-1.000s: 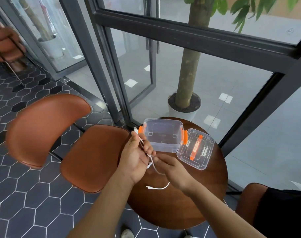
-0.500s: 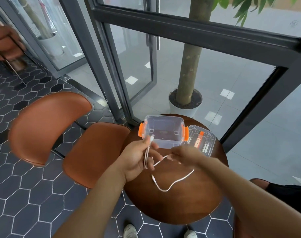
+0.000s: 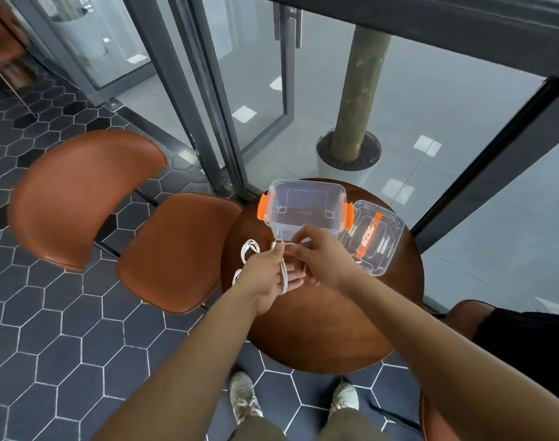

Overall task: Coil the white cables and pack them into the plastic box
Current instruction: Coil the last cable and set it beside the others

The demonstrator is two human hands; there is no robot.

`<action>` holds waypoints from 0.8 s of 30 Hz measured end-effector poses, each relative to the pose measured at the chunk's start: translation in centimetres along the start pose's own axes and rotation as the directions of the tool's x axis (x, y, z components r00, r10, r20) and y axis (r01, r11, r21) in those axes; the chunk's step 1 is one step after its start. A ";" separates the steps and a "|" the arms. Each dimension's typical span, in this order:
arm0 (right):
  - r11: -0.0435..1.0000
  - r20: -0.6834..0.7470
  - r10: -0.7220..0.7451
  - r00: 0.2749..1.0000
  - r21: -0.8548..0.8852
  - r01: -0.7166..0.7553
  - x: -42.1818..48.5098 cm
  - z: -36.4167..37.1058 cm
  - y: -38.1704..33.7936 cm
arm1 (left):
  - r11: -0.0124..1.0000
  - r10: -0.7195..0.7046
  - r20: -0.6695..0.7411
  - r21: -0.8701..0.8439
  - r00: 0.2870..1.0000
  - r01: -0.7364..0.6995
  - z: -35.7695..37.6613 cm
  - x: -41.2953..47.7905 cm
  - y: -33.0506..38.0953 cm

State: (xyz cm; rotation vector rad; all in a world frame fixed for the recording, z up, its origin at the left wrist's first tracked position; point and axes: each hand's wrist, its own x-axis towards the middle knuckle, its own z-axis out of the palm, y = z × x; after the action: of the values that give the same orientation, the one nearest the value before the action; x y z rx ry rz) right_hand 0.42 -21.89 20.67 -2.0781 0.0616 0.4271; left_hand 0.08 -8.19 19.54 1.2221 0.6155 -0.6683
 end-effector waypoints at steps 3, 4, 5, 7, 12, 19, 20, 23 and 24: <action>0.998 -0.072 -0.050 0.996 -0.050 0.047 -1.3 1.6 1.3 | 0.980 -0.021 0.016 -0.200 1.000 0.024 -0.2 0.4 -0.6; 0.995 -0.082 -0.083 0.993 -0.065 0.078 -1.7 2.2 1.7 | 0.972 -0.027 0.026 -0.234 0.999 0.033 -0.2 0.4 -0.6; 0.992 -0.091 -0.108 0.990 -0.069 0.102 -2.0 2.6 2.0 | 0.964 -0.029 0.043 -0.264 0.999 0.039 -0.2 0.2 -0.6; 0.987 -0.105 -0.153 0.983 -0.066 0.147 -2.6 3.1 2.5 | 0.949 -0.011 0.086 -0.314 0.996 0.038 -0.3 -0.1 -0.4; 0.959 -0.151 -0.274 0.950 -0.117 0.258 -4.3 3.2 3.2 | 0.885 0.098 0.178 -0.466 0.979 -0.004 -0.9 -0.8 0.1; 0.956 0.063 -0.220 0.973 -0.185 0.228 -5.1 2.9 6.1 | 0.810 0.212 0.168 -0.581 0.963 -0.077 -1.6 -1.5 1.2; 0.949 0.096 -0.212 0.973 -0.218 0.229 -4.9 2.7 6.6 | 0.806 0.221 0.175 -0.587 0.959 -0.078 -1.7 -1.7 1.2; 0.955 0.160 -0.111 0.981 -0.254 0.150 -3.9 1.6 8.1 | 0.820 0.220 0.209 -0.568 0.953 -0.065 -1.7 -1.9 1.2; 0.970 0.166 -0.041 0.985 -0.231 0.079 -3.5 1.1 8.4 | 0.840 0.215 0.226 -0.538 0.950 -0.063 -1.6 -2.0 1.2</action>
State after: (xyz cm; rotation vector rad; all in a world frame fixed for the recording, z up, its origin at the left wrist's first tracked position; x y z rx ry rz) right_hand -4.93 -25.79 14.39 -2.2652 -0.1555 0.5870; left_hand -0.44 -6.12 21.44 0.6335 0.4252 -0.4880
